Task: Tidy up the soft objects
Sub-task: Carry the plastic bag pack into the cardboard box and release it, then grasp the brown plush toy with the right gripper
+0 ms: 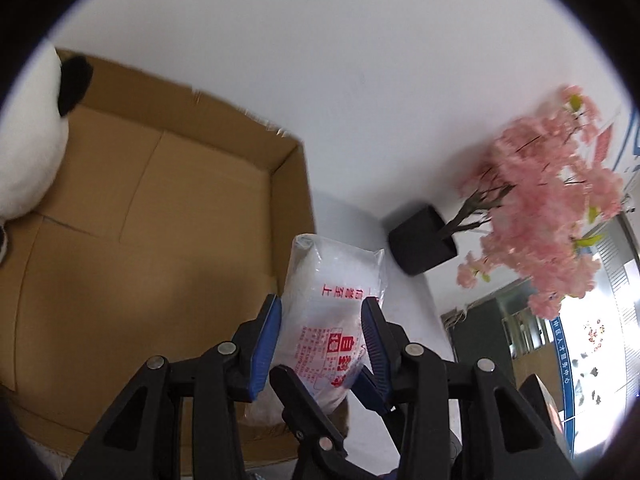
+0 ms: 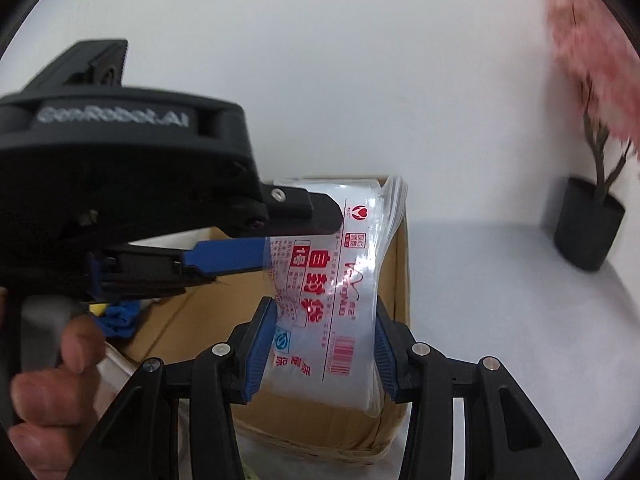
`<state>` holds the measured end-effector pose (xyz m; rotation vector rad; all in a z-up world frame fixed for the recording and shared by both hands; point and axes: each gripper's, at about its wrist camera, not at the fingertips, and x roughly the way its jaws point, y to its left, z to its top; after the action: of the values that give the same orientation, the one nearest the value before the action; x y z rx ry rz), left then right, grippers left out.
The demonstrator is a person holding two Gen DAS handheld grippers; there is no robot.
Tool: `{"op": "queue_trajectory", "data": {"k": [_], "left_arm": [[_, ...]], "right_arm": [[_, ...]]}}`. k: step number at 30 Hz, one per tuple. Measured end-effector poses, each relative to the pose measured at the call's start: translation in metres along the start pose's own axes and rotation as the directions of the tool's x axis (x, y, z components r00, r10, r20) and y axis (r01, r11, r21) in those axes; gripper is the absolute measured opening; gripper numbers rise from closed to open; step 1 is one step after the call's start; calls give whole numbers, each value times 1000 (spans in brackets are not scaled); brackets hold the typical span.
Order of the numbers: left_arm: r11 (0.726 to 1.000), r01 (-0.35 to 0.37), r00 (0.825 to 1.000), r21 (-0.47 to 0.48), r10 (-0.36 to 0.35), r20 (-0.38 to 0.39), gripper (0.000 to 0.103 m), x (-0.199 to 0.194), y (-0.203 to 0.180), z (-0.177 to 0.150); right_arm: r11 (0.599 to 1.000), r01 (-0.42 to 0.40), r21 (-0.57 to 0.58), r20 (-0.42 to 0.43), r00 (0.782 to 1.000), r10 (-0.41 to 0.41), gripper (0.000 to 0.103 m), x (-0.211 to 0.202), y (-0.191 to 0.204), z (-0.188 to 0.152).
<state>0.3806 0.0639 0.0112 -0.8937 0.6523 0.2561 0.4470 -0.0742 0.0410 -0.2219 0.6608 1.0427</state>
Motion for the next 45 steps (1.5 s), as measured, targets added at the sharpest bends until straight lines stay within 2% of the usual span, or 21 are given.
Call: {"op": "queue_trajectory", "data": {"k": [6,8,10,14,17,21,22,23,24,27,28,29,30,31,32,35,36,38,41,43,45], "left_arm": [[998,-31,999,62,34,-39,47,0,-12,-9],[994,-33,999,105,35,-15,48,-18,-22,-13],[985,-23,1000,168,21,18,48,-43,-31,-19],[939,-25,994,343,-14,113,50,-107,-53,-54],[893,-72,984,444,-10,178,62,-155,-52,-93],[844,-201,970,497,99,223,61,-193,-27,-135],[841,-217,968,495,123,217,49,-201,-17,-144],[842,-225,969,490,144,199,26,-211,-3,-154],[841,-237,968,487,164,188,18,-216,3,-160],[824,-307,948,476,217,234,14,-248,20,-178],[810,-344,934,476,241,265,16,-260,24,-180],[776,-409,908,480,291,301,29,-275,27,-181],[754,-442,893,485,320,316,40,-285,29,-180],[749,-456,886,481,328,329,68,-294,31,-180],[761,-459,882,458,326,341,84,-307,37,-179],[809,-415,904,416,315,289,84,-319,50,-179],[818,-392,916,420,304,264,84,-317,52,-183],[858,-306,950,411,246,194,84,-302,58,-195],[926,-99,994,365,112,-14,84,-254,67,-218],[942,43,991,333,2,-135,83,-217,66,-231],[945,138,973,295,-73,-221,83,-188,62,-241]], "right_arm": [[996,55,76,-72,996,-50,45,14,-22,-2],[994,96,57,-52,994,-93,60,2,-18,0],[992,121,41,-9,993,-120,63,-24,-8,-6],[990,137,41,69,988,-139,86,-79,-9,-16],[991,130,22,110,985,-132,89,-124,1,-31],[996,84,-15,147,986,-81,87,-184,27,-54],[997,67,-24,157,986,-62,80,-200,36,-62],[999,37,-36,160,987,-30,68,-220,52,-71],[999,15,-45,158,987,-8,65,-231,59,-81],[998,-46,-44,157,986,52,70,-265,85,-113],[996,-80,-42,149,985,86,82,-271,90,-123],[991,-127,-40,126,983,131,98,-278,100,-135],[986,-162,-36,101,981,165,102,-281,107,-145],[980,-196,-34,82,977,198,103,-285,117,-156],[967,-254,-19,40,966,255,103,-283,126,-169],[899,-435,58,-152,886,438,103,-259,148,-206],[896,-439,63,-184,878,443,103,-252,156,-218],[920,-387,56,-226,893,389,102,-243,168,-236],[985,-173,21,-265,949,172,102,-234,175,-251],[996,-72,52,-286,955,84,100,-228,167,-252],[990,-52,128,-281,956,86,99,-228,155,-252]]}}
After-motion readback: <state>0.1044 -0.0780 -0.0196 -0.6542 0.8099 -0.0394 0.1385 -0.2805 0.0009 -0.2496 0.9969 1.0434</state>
